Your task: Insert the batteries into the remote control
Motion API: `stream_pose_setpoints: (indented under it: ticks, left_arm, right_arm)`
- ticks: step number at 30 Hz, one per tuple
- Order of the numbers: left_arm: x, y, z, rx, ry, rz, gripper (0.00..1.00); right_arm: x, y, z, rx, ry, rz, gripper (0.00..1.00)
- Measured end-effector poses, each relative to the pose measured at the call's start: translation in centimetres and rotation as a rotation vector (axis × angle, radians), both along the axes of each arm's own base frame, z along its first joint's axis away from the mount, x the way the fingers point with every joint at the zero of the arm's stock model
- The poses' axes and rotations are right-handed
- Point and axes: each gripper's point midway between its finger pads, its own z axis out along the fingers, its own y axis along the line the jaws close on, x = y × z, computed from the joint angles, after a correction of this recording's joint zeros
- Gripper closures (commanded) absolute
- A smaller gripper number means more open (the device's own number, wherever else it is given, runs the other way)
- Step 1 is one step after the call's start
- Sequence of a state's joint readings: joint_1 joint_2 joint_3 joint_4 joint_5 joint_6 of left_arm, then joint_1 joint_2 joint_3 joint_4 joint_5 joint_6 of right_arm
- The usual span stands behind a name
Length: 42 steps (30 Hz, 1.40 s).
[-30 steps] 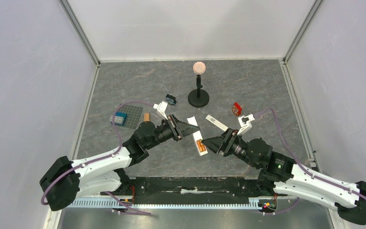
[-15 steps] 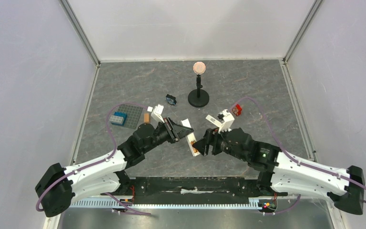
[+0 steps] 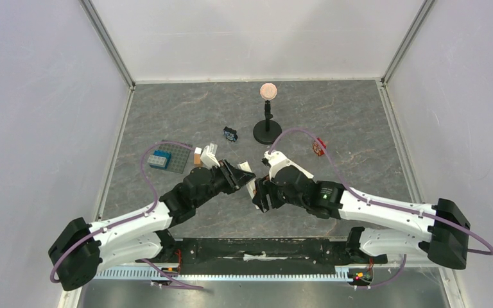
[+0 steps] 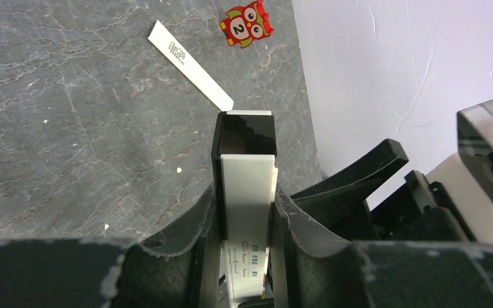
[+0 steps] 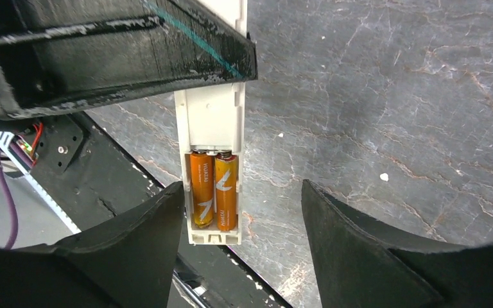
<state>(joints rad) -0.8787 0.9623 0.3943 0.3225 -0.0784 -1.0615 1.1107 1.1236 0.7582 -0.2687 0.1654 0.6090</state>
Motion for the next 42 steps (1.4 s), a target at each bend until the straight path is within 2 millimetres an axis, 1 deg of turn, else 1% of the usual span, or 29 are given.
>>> stream_pose_setpoints:
  ticks: [3,7,9,10,12,13,14,15,16,18,20,22,25,27,29,32,35,38,42]
  left_arm:
    - [0.1,0.1,-0.1,-0.002,0.008,0.007,0.97]
    - [0.2,0.4,-0.9,0.009,0.025,0.021,0.92]
    - [0.2,0.6,-1.3,0.011,0.036,0.033,0.88]
    - [0.2,0.7,-1.6,0.012,0.041,0.037,0.82]
    - [0.1,0.8,-1.9,0.016,0.046,0.041,0.62]
    - [0.1,0.9,-2.1,0.018,0.051,0.042,0.51]
    - [0.1,1.0,-2.2,0.019,0.054,0.044,0.43]
    - [0.0,1.1,-2.3,0.023,0.060,0.045,0.32]
    - [-0.1,1.3,-2.5,0.029,0.069,0.051,0.28]
    - [-0.1,2.2,-3.0,0.072,0.088,0.081,0.26]
    - [0.0,3.5,-3.7,0.142,0.115,0.130,0.25]
    - [0.2,5.5,-4.0,0.228,0.129,0.198,0.24]
    - [0.2,8.6,-3.6,0.313,0.114,0.293,0.24]
    - [0.1,10.6,-3.0,0.343,0.092,0.347,0.24]
    - [-0.1,12.1,-2.5,0.357,0.073,0.389,0.24]
    - [-0.2,13.8,-1.9,0.382,0.048,0.438,0.24]
    - [-0.1,14.7,-0.9,0.400,0.026,0.463,0.24]
    - [0.0,15.1,-0.1,0.415,0.009,0.474,0.24]
    - [0.0,15.1,0.4,0.420,-0.008,0.469,0.24]
  right_arm:
    - [-0.1,0.1,-0.9,-0.033,0.001,0.026,0.46]
    - [-0.3,0.8,-1.5,-0.048,0.002,0.063,0.62]
    - [-0.4,1.2,-1.7,-0.056,0.005,0.083,0.71]
    - [-0.5,1.3,-1.9,-0.059,0.007,0.090,0.75]
    - [-0.5,1.3,-2.3,-0.070,0.014,0.096,0.80]
    - [-0.5,1.3,-2.4,-0.074,0.017,0.099,0.81]
    - [-0.6,1.3,-2.6,-0.079,0.016,0.104,0.81]
    - [-0.5,1.3,-2.7,-0.086,0.014,0.108,0.81]
    - [-0.6,1.2,-2.9,-0.099,0.013,0.113,0.81]
    - [-0.6,0.9,-3.4,-0.128,0.009,0.127,0.80]
    - [-0.6,0.4,-4.1,-0.171,0.000,0.147,0.79]
    - [-0.7,-0.3,-4.9,-0.216,-0.013,0.178,0.78]
    - [-1.4,-1.4,-6.4,-0.284,-0.016,0.249,0.77]
    - [-2.2,-2.4,-7.9,-0.351,-0.011,0.338,0.76]
    - [-2.7,-3.0,-8.7,-0.397,-0.011,0.404,0.75]
    - [-2.9,-3.4,-9.3,-0.461,-0.024,0.486,0.74]
    - [-2.3,-3.4,-9.9,-0.544,-0.038,0.553,0.73]
    - [-1.4,-3.4,-10.6,-0.632,-0.046,0.594,0.73]
    - [-1.0,-4.5,-12.4,-0.751,-0.029,0.643,0.69]
